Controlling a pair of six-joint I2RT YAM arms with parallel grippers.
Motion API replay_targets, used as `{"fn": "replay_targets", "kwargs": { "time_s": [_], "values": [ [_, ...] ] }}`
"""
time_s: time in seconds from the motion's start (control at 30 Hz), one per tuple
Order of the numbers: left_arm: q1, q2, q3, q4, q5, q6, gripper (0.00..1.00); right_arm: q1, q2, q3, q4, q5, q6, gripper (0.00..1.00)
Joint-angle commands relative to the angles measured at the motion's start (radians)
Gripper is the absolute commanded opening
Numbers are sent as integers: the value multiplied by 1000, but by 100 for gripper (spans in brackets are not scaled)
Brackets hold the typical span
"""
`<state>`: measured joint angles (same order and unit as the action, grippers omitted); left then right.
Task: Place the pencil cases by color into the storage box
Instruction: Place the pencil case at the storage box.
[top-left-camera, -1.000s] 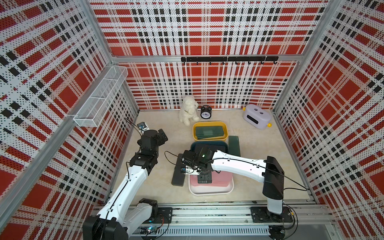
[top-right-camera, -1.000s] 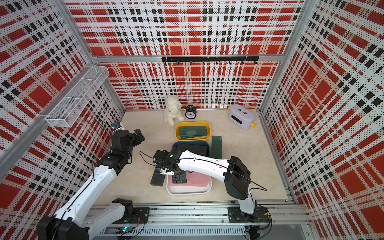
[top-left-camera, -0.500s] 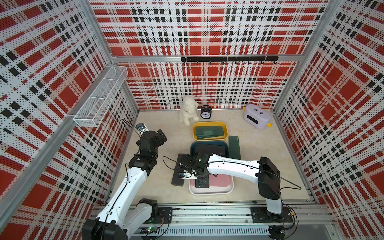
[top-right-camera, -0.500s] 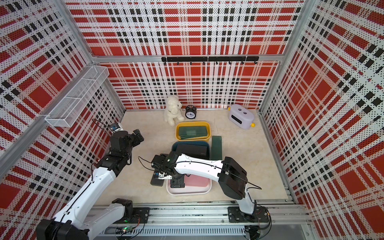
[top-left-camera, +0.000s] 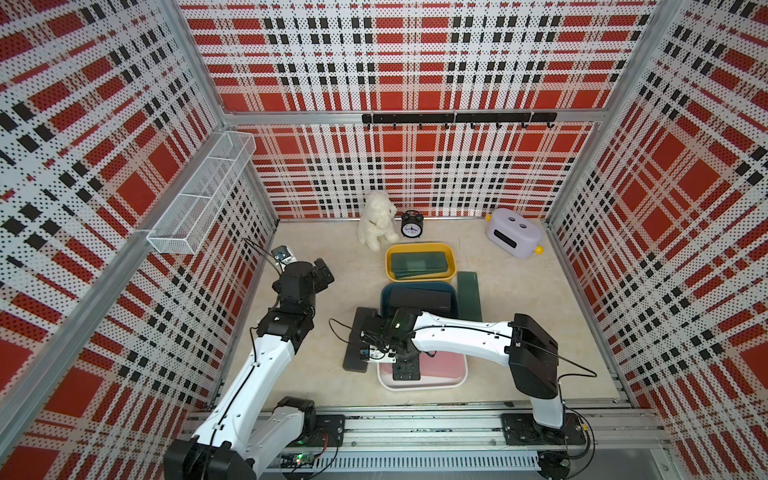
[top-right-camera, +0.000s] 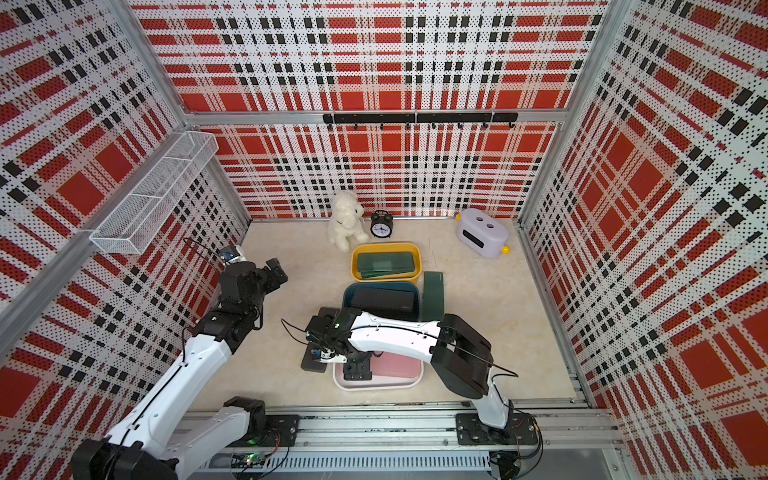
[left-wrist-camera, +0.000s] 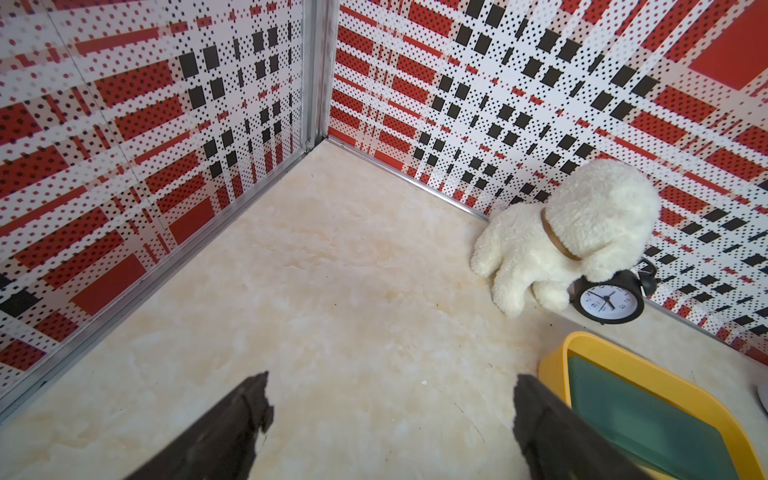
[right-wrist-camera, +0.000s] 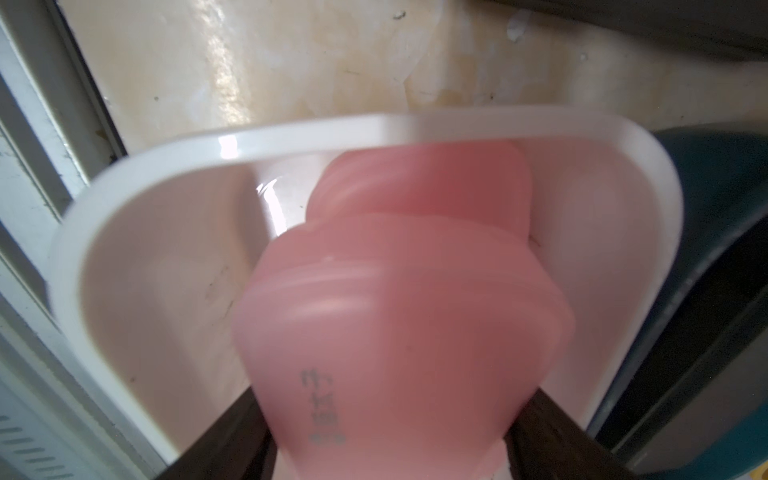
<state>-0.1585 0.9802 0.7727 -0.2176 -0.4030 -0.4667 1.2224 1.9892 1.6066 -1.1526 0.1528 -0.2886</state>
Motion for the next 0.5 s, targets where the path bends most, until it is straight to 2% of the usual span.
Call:
{"fn": "replay_targets", "kwargs": {
  "time_s": [0.0, 0.33, 0.47],
  "values": [
    [7, -17, -13, 14, 1, 8, 95, 13, 17, -5, 27, -15, 20, 69],
    [7, -11, -17, 20, 8, 10, 95, 19, 24, -7, 26, -1, 26, 84],
    [7, -15, -19, 23, 15, 11, 96, 21, 26, -7, 26, 4, 29, 86]
  ]
}}
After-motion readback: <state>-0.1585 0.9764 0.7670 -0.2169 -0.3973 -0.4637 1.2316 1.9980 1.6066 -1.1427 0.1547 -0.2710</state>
